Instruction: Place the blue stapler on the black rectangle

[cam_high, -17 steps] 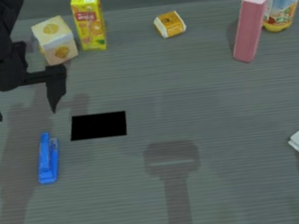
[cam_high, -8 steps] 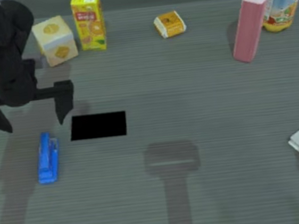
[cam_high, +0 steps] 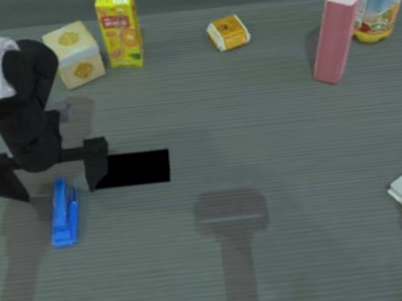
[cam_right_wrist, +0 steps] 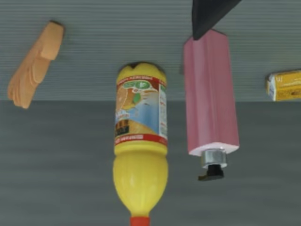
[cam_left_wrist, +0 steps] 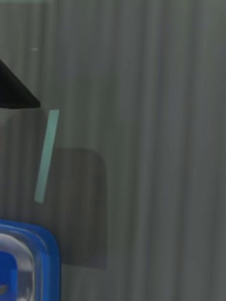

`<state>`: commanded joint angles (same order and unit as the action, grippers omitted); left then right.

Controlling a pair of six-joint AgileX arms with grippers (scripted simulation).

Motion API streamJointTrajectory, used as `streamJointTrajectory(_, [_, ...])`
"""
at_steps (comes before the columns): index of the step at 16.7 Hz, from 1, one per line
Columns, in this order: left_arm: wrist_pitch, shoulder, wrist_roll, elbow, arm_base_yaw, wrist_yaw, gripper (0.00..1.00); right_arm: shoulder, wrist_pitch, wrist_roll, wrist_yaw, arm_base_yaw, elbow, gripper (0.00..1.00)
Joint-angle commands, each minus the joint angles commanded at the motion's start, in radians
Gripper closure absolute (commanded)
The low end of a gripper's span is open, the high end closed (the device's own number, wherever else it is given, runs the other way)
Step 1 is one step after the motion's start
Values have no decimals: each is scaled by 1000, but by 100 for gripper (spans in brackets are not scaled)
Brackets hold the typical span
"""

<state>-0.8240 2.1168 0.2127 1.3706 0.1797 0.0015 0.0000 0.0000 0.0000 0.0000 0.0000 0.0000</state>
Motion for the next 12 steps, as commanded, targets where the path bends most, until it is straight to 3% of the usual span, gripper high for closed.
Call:
streamJointTrajectory(1, [0, 0, 0, 0, 0, 0, 0, 0, 0, 0, 0, 0, 0, 0])
streamJointTrajectory(12, [0, 0, 0, 0, 0, 0, 83, 0, 0, 0, 0, 0, 0, 0])
